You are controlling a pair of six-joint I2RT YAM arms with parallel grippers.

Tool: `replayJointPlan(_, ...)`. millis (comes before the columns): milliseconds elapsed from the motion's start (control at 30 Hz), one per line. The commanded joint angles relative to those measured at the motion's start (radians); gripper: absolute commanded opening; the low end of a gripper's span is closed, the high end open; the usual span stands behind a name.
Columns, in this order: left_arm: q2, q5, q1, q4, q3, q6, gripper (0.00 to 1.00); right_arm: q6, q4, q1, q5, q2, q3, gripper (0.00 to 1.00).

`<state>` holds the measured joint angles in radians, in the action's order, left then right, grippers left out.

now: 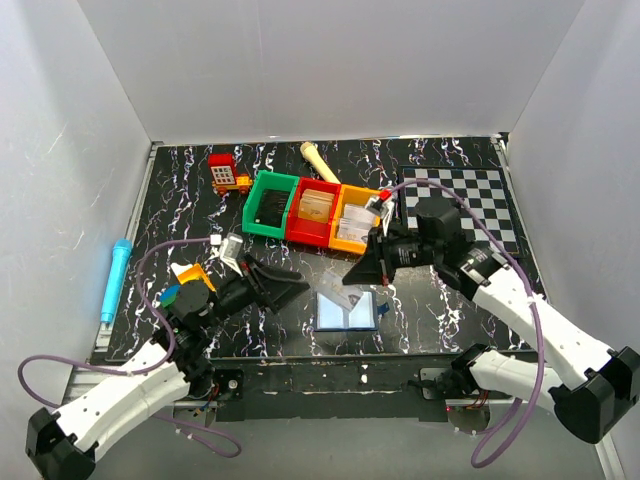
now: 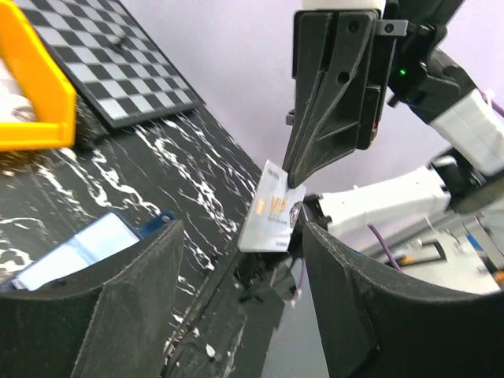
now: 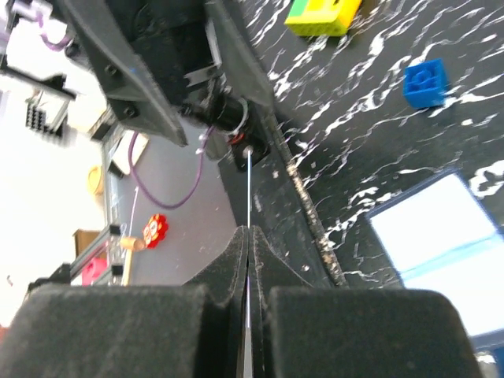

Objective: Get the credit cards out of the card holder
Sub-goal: Place the credit card in the storage box.

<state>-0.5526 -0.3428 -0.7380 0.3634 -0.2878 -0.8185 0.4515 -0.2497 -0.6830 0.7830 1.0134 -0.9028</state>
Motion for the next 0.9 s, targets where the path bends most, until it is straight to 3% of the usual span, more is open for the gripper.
replayJointPlan(0, 0.089, 0.204, 0.028, -0.248, -0.070, 0.044, 0.61, -0.094, -0.112, 0.068, -0.118, 0.039, -0.149, 0.01)
replayJointPlan(167, 0.155, 0.327, 0.026, -0.345, -0.071, 0.045, 0.58, -0.275, -0.160, 0.085, -0.395, 0.140, -0.238, 0.01)
replayJointPlan(267, 0.163, 0.376, 0.029, -0.357, -0.079, 0.050, 0.56, -0.448, -0.163, 0.080, -0.382, 0.221, -0.255, 0.01)
replayJointPlan(400, 0.151, 0.370, 0.028, -0.389, -0.088, 0.074, 0.54, -0.667, -0.047, 0.085, -0.418, 0.249, -0.231, 0.01)
replayJointPlan(533, 0.131, 0.357, 0.028, -0.389, -0.093, 0.087, 0.52, -0.928, -0.137, 0.103, -0.403, 0.344, -0.306, 0.01)
replayJointPlan(667, 0.126, 0.343, 0.026, -0.374, -0.082, 0.094, 0.52, -1.008, -0.131, 0.174, -0.288, 0.453, -0.341, 0.01)
replayJointPlan(867, 0.141, 0.343, 0.028, -0.397, -0.086, 0.127, 0.51, -1.088, -0.112, 0.212, -0.311, 0.562, -0.354, 0.01)
